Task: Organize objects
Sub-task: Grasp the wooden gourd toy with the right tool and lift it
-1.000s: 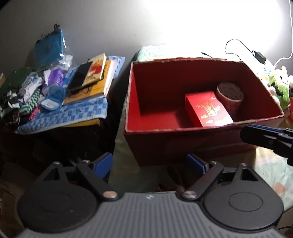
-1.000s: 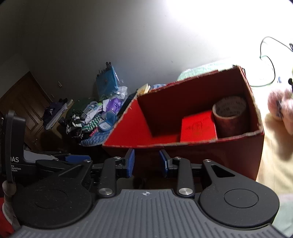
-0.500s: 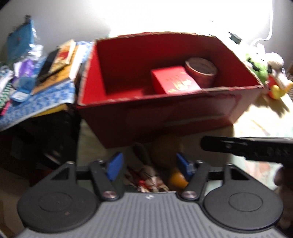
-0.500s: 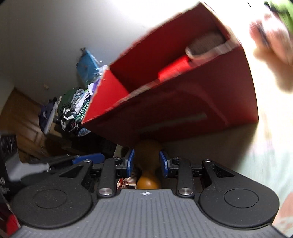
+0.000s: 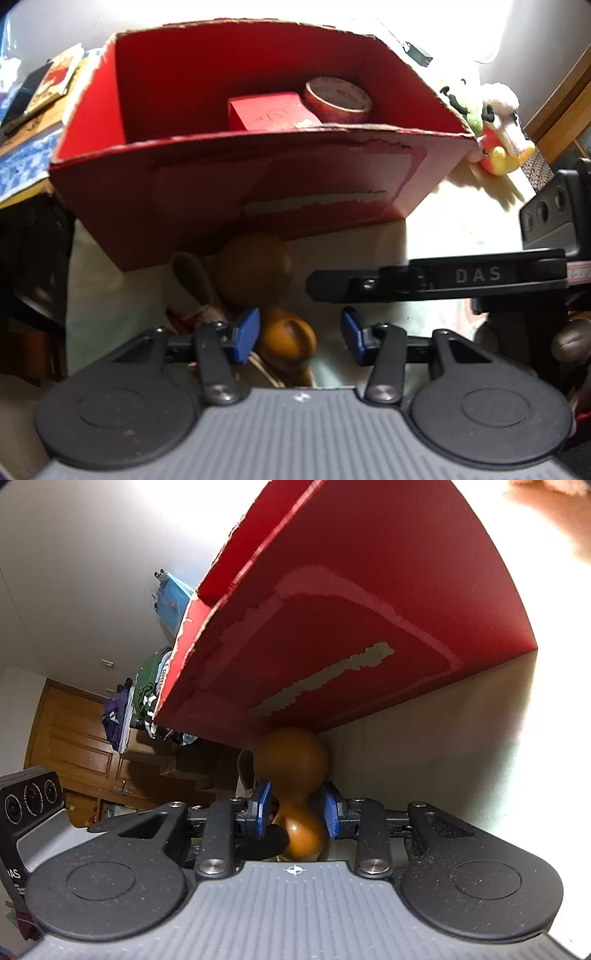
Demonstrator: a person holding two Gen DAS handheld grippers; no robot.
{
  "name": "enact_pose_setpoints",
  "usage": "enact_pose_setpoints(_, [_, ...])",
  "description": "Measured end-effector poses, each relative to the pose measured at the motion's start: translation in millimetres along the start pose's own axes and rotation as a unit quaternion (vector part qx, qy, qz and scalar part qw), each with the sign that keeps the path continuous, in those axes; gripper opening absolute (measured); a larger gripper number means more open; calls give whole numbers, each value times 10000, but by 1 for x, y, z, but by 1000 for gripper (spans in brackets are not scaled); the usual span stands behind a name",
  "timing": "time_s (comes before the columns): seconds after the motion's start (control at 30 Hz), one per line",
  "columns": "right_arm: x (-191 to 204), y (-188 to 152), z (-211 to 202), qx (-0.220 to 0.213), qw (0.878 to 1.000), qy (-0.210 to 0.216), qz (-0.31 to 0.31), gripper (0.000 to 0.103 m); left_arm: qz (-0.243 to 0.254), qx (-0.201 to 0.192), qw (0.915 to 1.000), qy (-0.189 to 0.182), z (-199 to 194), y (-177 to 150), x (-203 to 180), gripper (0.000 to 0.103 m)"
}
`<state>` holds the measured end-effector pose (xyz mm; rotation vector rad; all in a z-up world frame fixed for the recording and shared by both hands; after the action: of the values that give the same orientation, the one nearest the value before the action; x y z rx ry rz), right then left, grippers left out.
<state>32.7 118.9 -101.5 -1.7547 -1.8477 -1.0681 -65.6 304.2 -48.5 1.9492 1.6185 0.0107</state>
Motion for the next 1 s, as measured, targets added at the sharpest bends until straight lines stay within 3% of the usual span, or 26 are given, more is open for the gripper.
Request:
enact_pose_setpoints(0.1, [-2,1,4,112,9999,61,40,34,-10,106,9998,141,9,0,3,49])
enact_pose_setpoints(0.47, [3,6,14,264,9994,35,-199,37,-327,277,9991,74,35,1,17,47])
enact_pose_setpoints(0.67, [3,6,27,363,9990,92,-230,49,-63,283,9993,229,43,0,12,45])
enact_pose_setpoints(0.87, [5,1,32,457,9988,156,-126,43,148,369,9988,298,50,-4,0,47])
enact_pose_setpoints(1.0, [-4,0,17,420,9990,130,5,38,141,397,9991,73,49,-4,-7,46])
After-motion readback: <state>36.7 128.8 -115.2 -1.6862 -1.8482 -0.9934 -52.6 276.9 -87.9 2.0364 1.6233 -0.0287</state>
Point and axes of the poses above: each gripper's, at about its wrist camera, not at the fingertips, and z roughly the way its jaws point, x to its left, y to its top, the point moved 4 cm from there along z, roughly the way its jaws point, and after that the axes turned 10 degrees about -y, right-handed, at the moved point
